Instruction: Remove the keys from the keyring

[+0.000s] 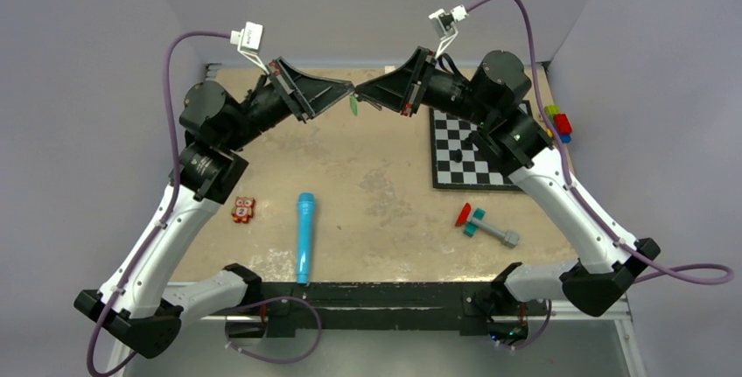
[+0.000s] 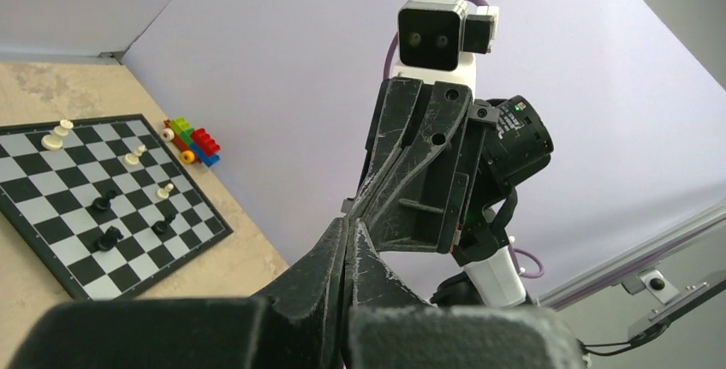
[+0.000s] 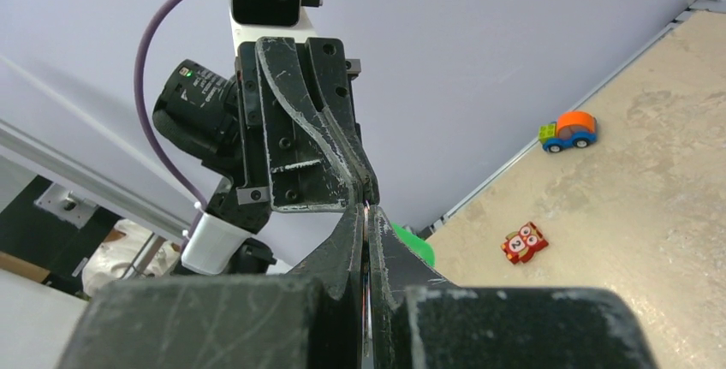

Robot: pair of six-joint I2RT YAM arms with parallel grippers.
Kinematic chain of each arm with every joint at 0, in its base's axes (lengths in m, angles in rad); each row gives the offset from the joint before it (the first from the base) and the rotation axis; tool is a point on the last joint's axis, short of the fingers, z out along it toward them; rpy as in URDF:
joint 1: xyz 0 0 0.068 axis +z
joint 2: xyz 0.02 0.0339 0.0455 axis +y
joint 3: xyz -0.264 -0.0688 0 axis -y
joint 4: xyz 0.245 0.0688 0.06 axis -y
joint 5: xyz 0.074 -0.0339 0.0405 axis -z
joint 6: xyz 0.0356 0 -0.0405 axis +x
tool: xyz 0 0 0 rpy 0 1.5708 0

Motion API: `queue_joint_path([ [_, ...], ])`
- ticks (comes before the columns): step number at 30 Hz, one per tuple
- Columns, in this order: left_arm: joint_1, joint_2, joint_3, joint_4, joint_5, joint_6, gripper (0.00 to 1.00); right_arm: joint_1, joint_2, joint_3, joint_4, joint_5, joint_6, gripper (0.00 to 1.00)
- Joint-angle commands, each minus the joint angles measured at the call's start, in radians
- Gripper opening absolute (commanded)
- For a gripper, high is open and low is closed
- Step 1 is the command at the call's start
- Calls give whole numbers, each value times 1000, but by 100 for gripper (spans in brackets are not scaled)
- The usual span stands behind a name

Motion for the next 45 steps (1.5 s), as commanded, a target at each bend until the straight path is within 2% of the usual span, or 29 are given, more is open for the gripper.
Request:
queue_joint_path([
  [1,-14,-13,34,45,-57,-48,0,17,9,62,53,37,26,0],
  [8,-15,-37,42,13,-87,-96,0,18,20,77,53,43,27,0],
  [11,-15,-54,78,-122,-121,-100,0,19,12,70,53,45,15,0],
  [14,-14,-68,87,-185,-146,-134,0,19,4,62,52,36,7,0],
  [19,-15,-70,98,-219,-137,-207,0,18,5,82,49,16,-28,0],
  [27,-13,-92,101,-284,-149,-215,2,19,-20,91,9,-5,-66,0],
  [29,-8,-86,123,-312,-135,-149,14,18,-23,94,-11,-16,-65,0],
  [33,19,-48,216,-415,-46,55,45,16,-10,134,-125,-10,-66,0],
  [35,26,-38,251,-451,-2,168,52,15,-4,155,-186,-15,-69,0],
  [37,28,-29,275,-483,56,287,54,15,1,170,-239,-30,-77,0],
  [40,31,-3,315,-513,217,443,51,13,14,172,-295,-109,-95,0],
  [45,31,42,350,-523,423,550,47,14,2,113,-271,-213,-108,0],
])
